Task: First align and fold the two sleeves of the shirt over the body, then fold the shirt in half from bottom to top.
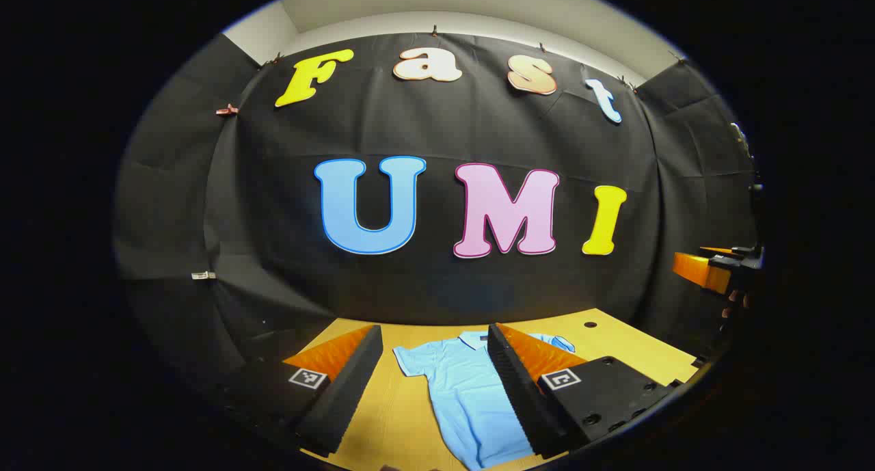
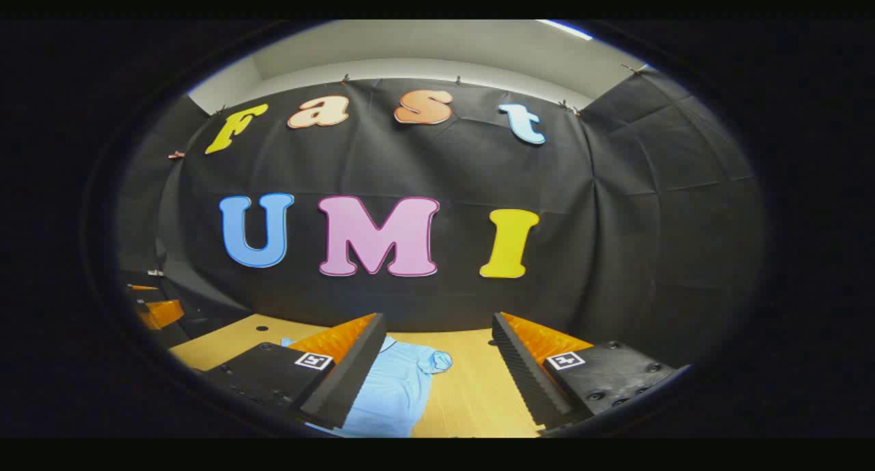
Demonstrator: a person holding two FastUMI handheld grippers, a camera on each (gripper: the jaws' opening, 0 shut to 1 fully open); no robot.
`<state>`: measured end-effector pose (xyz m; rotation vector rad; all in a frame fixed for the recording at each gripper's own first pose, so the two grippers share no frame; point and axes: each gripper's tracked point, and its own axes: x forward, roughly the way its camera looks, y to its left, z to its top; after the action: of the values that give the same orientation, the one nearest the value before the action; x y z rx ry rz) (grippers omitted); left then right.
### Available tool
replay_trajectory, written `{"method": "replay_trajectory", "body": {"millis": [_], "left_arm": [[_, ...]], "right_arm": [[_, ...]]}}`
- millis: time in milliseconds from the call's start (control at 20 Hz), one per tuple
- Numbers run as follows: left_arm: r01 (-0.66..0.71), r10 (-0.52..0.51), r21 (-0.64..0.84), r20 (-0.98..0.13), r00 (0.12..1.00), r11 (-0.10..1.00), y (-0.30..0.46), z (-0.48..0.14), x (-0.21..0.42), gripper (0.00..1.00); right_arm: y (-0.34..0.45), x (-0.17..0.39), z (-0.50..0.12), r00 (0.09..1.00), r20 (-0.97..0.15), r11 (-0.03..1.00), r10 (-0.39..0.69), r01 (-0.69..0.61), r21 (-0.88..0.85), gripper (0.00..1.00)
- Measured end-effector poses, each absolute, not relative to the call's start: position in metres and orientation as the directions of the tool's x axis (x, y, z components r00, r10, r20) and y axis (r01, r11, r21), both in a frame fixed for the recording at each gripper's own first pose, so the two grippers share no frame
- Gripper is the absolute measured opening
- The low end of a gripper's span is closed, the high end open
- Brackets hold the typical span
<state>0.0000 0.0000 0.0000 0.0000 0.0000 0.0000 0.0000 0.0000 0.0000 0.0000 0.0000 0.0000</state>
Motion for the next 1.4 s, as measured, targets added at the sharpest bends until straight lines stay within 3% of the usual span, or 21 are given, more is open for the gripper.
{"method": "replay_trajectory", "body": {"millis": [1400], "left_arm": [[-0.016, 0.016, 0.007, -0.025, 1.0, 1.0, -0.003, -0.01, 0.029, 0.98]], "right_arm": [[-0.002, 0.039, -0.027, 0.998, -0.054, 0.999, 0.038, -0.038, 0.001, 0.97]]}}
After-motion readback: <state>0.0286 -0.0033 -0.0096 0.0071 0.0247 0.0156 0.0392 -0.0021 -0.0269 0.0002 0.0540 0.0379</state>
